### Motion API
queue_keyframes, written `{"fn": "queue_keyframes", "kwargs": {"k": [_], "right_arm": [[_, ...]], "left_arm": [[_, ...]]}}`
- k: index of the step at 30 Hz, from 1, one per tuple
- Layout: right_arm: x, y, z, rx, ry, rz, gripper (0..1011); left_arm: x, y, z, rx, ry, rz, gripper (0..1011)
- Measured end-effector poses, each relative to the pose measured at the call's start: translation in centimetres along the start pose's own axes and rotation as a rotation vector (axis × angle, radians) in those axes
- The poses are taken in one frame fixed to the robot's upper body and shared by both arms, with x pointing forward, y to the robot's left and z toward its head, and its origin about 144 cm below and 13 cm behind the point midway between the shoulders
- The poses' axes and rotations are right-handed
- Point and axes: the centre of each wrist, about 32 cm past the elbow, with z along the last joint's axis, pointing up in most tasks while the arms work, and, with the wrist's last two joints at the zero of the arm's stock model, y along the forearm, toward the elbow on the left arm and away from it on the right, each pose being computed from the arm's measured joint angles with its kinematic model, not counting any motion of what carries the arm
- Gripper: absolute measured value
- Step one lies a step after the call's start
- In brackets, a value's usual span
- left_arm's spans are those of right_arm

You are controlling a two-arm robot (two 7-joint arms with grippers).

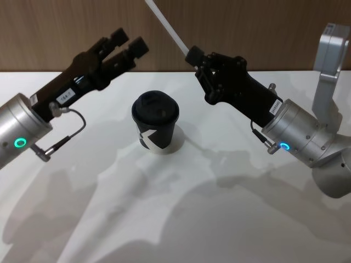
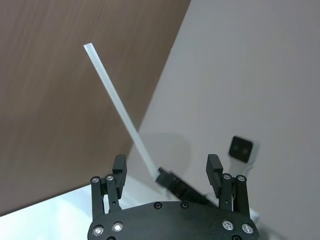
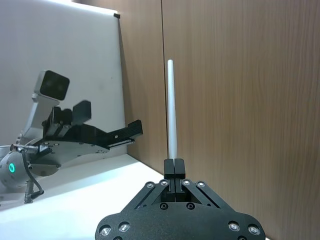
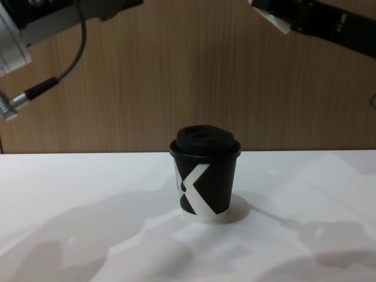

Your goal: Pick up the straw with one hand, pass it to the other hand, and insert it into the cup.

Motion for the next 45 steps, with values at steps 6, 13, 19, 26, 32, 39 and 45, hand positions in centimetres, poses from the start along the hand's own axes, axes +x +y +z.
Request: {"fn": "queue_keyframes", "kwargs": {"k": [6,13,19,26,32,39,45], "right_arm": [[0.0,0.0,0.0,0.0,0.0,0.0,6],[0.0,0.0,0.0,0.0,0.0,0.0,6],[0.0,0.0,0.0,0.0,0.0,0.0,6],[0.0,0.0,0.0,0.0,0.0,0.0,6],[0.0,0.0,0.0,0.0,0.0,0.0,6],[0.0,0.0,0.0,0.0,0.0,0.0,6],[0.0,0.0,0.0,0.0,0.0,0.0,6]], "left_arm": [[0.9,-1.2,-0.4,-0.039,0.114,-0.065,1003],[1.8,-3.0,-1.1,-0.086,0.254,-0.116,1003],[2.5,-4.5,-1.7,-0.12,0.351,-0.138,1003],[3.0,-5.5,-2.1,-0.137,0.407,-0.143,1003],[3.5,-5.9,-2.2,-0.146,0.432,-0.14,1003],[3.9,-6.1,-2.2,-0.149,0.443,-0.132,1003],[4.2,-6.3,-2.1,-0.145,0.445,-0.125,1003]]}}
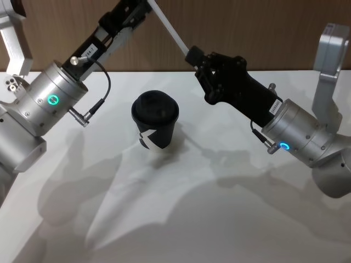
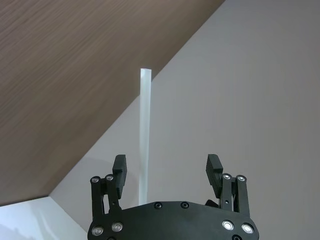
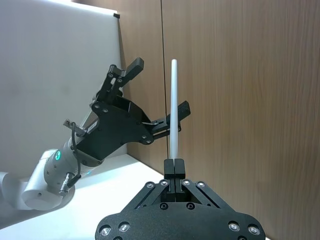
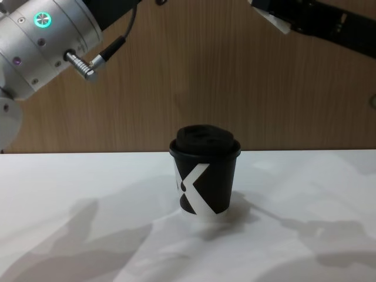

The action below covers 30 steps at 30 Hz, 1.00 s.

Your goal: Pick up the straw with one hand, pass it to the other hand, and insert it into the cup.

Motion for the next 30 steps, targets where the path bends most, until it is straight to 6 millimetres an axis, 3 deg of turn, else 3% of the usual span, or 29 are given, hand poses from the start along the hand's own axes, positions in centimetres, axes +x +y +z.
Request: {"fn": "queue_keyframes", "kwargs": {"k": [21,30], "right_arm": [[0.0,0.0,0.0,0.0,0.0,0.0,6],[0.0,0.0,0.0,0.0,0.0,0.0,6]], "left_arm": [[0.46,-0.63,-0.05,0.054,0.01,0.02,1000],[0.36,-0.68,0.11,0.056,0.0,0.032,785]]}}
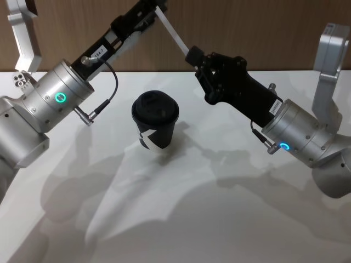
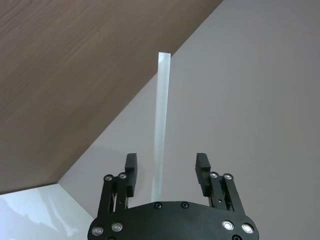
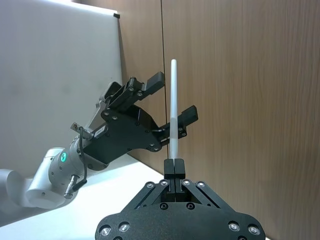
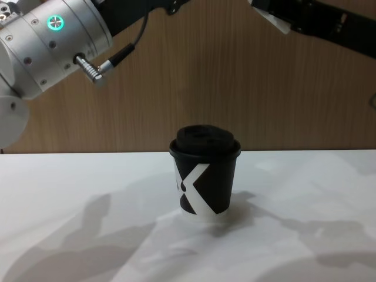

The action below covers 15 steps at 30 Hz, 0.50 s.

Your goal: Pick up the straw with one hand, pass it to the other hand, and insert it into the cup.

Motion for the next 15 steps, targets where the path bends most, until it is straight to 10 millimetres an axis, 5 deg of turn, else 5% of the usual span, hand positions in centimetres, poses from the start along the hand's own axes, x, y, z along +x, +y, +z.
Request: {"fn": "queue_keyframes", "kwargs": {"k": [15], "right_arm": [[0.0,0.0,0.0,0.0,0.0,0.0,6]], "left_arm": [[-0.28,0.19,0.12,-0.032,-0.012,0.026,292]]}}
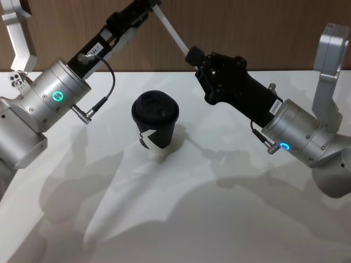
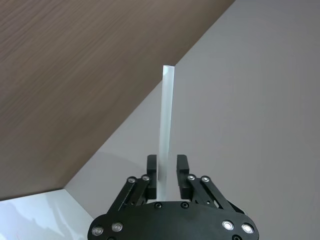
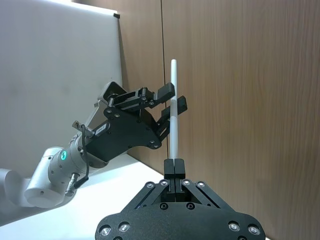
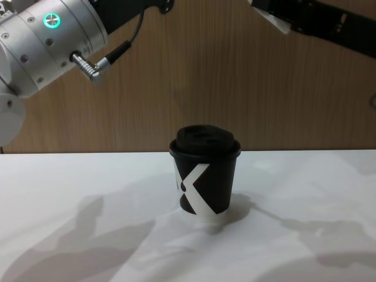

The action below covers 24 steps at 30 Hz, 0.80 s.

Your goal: Pick up the straw with one hand, pass it to the other hand, and insert it into the cup.

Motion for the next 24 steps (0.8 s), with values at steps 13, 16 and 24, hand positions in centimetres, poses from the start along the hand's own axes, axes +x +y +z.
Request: {"fn": "queue_keyframes", "kwargs": {"k": [13,16,24], "right_arm": [[0.0,0.0,0.0,0.0,0.0,0.0,6],[0.0,0.0,0.0,0.0,0.0,0.0,62],[0.0,0.0,0.0,0.0,0.0,0.0,269]], "left_arm": [[-0.04,-0.09,-0.16,-0.002,-0.005,0.008,26],[-0.03,-0.15,-0.23,0.001,-0.004,0.009,19],[0.08,-0.17,-0.31,0.002,-0.005,0.015,19]]}}
